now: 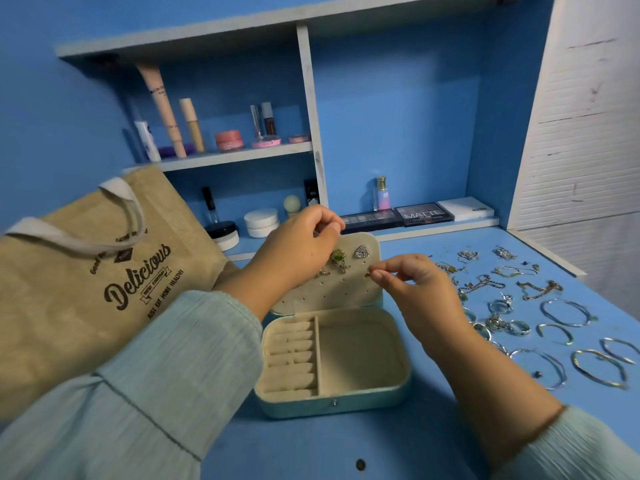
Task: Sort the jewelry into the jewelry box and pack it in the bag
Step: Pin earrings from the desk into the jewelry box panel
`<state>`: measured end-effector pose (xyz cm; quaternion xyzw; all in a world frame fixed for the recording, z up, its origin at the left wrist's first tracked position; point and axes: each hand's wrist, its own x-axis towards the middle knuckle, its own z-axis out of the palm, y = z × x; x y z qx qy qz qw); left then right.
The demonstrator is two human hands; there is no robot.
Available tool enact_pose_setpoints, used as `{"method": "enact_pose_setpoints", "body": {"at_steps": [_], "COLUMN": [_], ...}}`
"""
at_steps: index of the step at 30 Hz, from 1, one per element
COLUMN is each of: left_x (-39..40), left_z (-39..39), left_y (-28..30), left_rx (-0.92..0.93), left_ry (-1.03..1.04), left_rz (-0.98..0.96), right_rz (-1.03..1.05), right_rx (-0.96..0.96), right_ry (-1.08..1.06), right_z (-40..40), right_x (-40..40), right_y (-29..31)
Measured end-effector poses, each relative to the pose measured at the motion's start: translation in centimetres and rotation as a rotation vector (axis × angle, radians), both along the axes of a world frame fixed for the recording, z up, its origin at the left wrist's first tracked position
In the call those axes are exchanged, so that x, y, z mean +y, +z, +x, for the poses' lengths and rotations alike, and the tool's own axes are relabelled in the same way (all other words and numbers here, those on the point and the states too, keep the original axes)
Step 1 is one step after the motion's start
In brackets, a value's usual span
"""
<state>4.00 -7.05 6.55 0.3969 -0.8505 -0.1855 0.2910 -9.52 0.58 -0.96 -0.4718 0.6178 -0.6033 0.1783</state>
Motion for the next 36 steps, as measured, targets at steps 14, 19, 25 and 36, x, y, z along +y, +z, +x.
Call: {"method": "enact_pose_setpoints", "body": {"at_steps": [14, 19, 25, 36], "left_x": [0.5, 0.9, 1.3, 2.5], "left_z": [0.5, 0.6, 0.8, 1.1], "left_y": [-0.8, -0.8, -0.8, -0.7], "left_rx": [0.025, 0.013, 0.009, 0.007], "left_ry": [-0.011, -0.003, -0.009, -0.041], "left_rz": [-0.033, -0.037, -0.044, -0.049], "right_rz": [-0.11, -0.155, -0.181, -0.127], "right_rx": [-0.002, 0.077, 0.197, 0.156], "right_ry": [-0.019, -0.032, -0.118, -0.144], "right_z": [0.3, 0.4, 0.7, 0.8], "right_x": [-0.6, -0.8, -0.6, -0.4], "right_y": [-1.0, -1.4, -1.7, -1.6]}}
